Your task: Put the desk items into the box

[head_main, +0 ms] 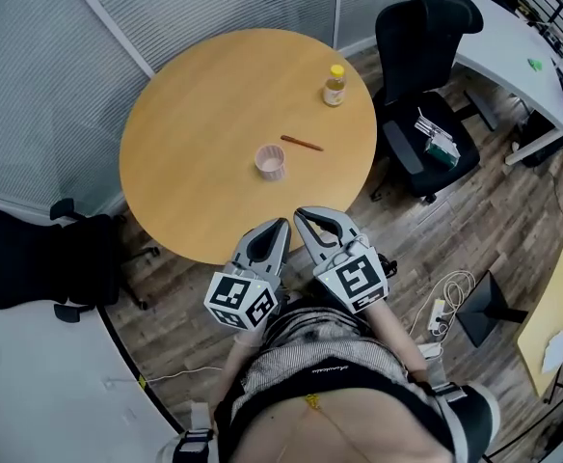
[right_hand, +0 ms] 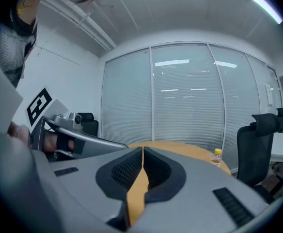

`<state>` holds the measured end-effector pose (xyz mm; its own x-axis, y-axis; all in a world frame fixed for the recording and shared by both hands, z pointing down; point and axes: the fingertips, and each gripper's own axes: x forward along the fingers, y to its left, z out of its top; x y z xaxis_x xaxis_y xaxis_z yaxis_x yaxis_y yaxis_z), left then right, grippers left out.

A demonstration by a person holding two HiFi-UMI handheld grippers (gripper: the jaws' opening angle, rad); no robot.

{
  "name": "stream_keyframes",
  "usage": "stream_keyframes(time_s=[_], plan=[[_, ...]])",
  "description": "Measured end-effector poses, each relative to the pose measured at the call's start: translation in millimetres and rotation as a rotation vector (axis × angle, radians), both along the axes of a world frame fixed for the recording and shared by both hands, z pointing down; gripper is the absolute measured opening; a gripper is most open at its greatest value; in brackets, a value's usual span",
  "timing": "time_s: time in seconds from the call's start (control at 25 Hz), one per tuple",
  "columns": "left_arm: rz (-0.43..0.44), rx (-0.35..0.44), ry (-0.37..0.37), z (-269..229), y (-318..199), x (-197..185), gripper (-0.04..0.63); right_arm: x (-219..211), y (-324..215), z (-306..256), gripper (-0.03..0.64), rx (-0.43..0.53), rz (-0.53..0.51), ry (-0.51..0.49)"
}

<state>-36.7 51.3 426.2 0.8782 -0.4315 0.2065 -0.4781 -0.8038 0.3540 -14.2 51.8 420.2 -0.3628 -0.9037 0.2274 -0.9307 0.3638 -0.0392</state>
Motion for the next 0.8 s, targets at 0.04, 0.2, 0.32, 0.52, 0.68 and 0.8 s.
stream_keyframes(time_s=[0.04,0.2,0.32,0.52,0.68,0.8], plan=[[-0.006,0.001,0.0,-0.4,-2.2,2.9,0.018,3.0,-2.2,0.1,0.023,0.0,-0.006,0.002],[-0.032,0.012,-0.005,-1.4,-9.8,16.2,0.018,16.1,-10.0,1.9,0.023,-0.003,-0.035,0.003],[-0.055,0.02,-0.003,-2.9,-15.1,28.3,0.018,28.2,-15.4,1.6,0.024,0.001,-0.057,0.002],[-0.101,0.022,0.002,-2.5,-22.2,46.2,0.018,47.0,-24.4,-0.7,0.023,0.013,-0.098,0.007],[-0.141,0.029,0.009,-3.4,-26.2,54.9,0.018,56.6,-27.4,-1.4,0.023,0.022,-0.129,0.006],[-0.173,0.028,0.025,-5.0,-30.9,58.3,0.018,60.1,-31.3,0.9,0.023,0.017,-0.154,0.013]])
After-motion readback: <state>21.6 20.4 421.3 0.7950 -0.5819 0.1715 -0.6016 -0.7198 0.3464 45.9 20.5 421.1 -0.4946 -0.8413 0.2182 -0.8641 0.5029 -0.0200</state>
